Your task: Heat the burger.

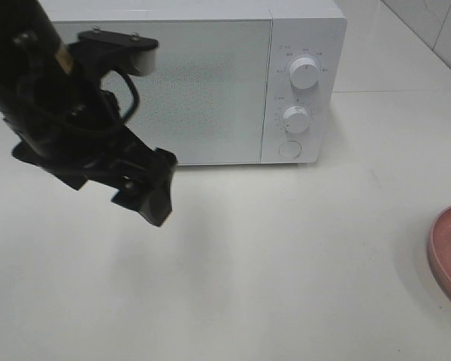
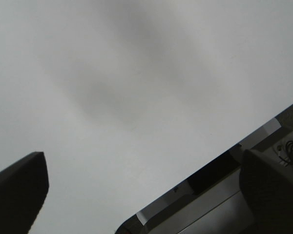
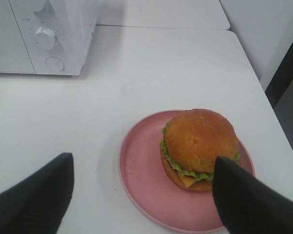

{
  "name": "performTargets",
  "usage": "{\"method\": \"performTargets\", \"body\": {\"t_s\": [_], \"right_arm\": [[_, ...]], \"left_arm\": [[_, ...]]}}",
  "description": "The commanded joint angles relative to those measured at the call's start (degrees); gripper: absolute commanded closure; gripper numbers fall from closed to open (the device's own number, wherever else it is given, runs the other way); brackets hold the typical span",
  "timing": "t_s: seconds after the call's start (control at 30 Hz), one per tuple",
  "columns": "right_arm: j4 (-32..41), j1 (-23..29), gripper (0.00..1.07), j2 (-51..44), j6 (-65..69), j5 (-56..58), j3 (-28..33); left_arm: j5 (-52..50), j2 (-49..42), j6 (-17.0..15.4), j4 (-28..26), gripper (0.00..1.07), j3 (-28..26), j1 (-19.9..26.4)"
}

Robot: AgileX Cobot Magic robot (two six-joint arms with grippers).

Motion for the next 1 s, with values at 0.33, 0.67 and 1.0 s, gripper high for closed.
{"method": "performTargets", "body": {"t_s": [0.33, 0.67, 1.0], "right_arm": [[-0.2, -0.3, 0.32, -1.4, -0.3, -0.9, 0.1], [-0.2, -0.3, 0.32, -1.4, -0.3, -0.9, 0.1], [-0.2, -0.3, 0.32, -1.4, -0.3, -0.9, 0.1]], "left_arm": [[10.4, -9.5, 3.0, -1.1, 0.07, 0.3, 22.3], [11.9, -18.6, 4.6, -0.9, 0.07, 10.0, 36.1], [11.2, -34.0, 5.0, 0.6, 0.07, 25.4, 38.0]]}}
